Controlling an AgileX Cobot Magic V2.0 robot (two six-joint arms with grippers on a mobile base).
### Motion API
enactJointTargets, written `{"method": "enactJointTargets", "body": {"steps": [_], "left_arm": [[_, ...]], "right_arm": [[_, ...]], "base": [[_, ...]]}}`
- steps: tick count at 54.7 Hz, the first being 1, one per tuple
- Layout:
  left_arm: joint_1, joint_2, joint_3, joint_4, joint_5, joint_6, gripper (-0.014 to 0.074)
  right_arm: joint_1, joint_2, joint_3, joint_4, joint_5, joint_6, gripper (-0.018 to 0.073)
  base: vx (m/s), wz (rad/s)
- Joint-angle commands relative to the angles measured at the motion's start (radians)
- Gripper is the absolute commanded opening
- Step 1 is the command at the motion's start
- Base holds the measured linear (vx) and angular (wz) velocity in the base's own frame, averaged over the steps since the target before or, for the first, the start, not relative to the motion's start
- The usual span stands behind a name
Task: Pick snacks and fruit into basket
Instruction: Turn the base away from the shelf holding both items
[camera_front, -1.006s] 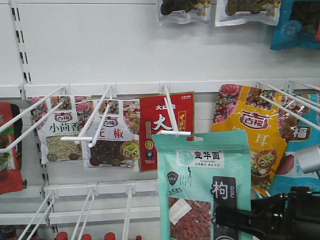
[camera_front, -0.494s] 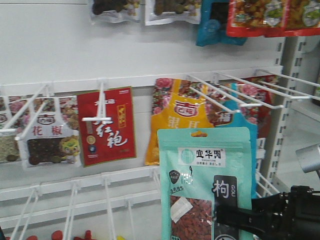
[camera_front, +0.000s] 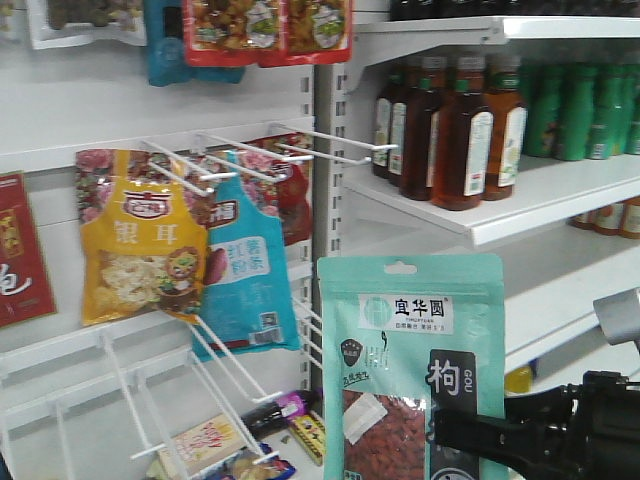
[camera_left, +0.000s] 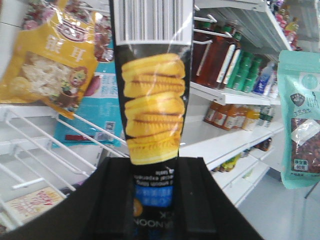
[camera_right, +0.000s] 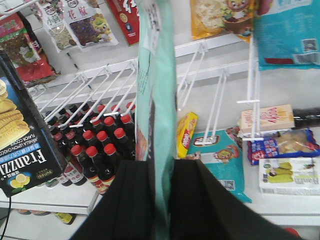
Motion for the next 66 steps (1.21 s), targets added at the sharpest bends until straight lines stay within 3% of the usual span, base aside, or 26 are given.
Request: {"method": "enactJointTargets", "body": {"steps": [1,66], "left_arm": [[-0.004,0.011,-0.032,-0.003,-0.096,0.001,0.0003],[-0.004,0.011,-0.032,-0.003,-0.096,0.001,0.0003]], "right_arm": [[-0.003,-0.02,-0.031,0.039,0.008,-0.006,-0.0011],[-0.003,-0.02,-0.031,0.039,0.008,-0.007,-0.0011]], "base": [[-0.16,-0.62],[-0.09,-0.49]]}}
